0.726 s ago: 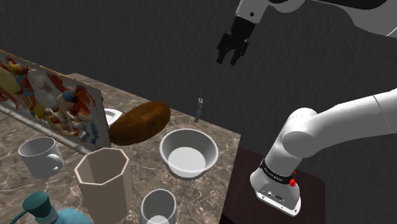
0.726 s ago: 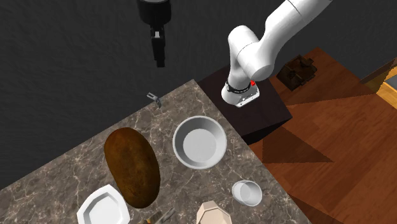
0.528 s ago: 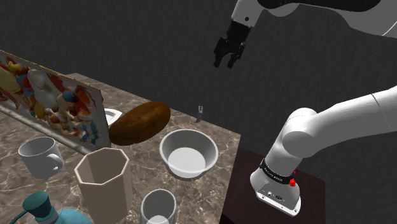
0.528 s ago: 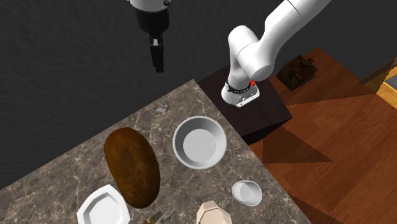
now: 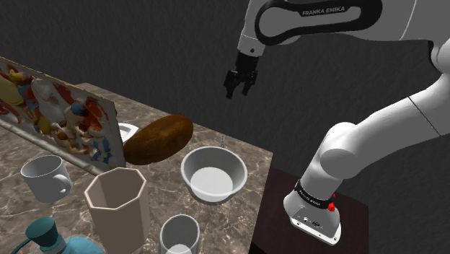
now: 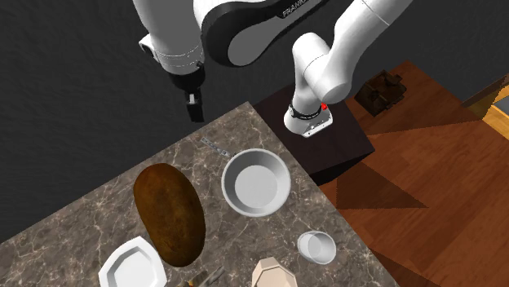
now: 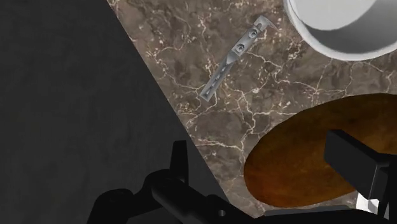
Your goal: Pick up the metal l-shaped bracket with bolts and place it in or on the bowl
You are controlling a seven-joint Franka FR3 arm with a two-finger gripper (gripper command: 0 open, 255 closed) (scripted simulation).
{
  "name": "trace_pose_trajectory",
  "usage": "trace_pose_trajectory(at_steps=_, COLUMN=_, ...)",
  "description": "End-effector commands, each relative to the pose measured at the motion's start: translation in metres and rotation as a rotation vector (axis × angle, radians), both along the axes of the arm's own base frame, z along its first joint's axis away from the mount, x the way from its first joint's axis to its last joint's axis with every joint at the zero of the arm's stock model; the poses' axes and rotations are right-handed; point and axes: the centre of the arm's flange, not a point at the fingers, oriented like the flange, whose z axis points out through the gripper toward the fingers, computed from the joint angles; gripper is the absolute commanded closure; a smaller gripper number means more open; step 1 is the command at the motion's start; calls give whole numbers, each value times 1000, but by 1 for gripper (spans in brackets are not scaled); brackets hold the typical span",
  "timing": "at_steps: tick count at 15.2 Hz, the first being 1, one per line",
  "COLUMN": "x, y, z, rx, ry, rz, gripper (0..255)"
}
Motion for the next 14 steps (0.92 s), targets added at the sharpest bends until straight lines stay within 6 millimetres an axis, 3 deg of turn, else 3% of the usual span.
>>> trace_pose_trajectory(at_steps=1, x=9, y=3, z=-27, rx=-23, ry=19, rz=9, gripper=0)
trace_pose_trajectory(at_steps=6, x=35, y=13, z=-88, rx=-76, ry=67, rz=28, gripper=0)
trace_pose_trajectory(at_steps=14, x=35, y=11, z=-128, rx=-76, ry=67, rz=28, gripper=0)
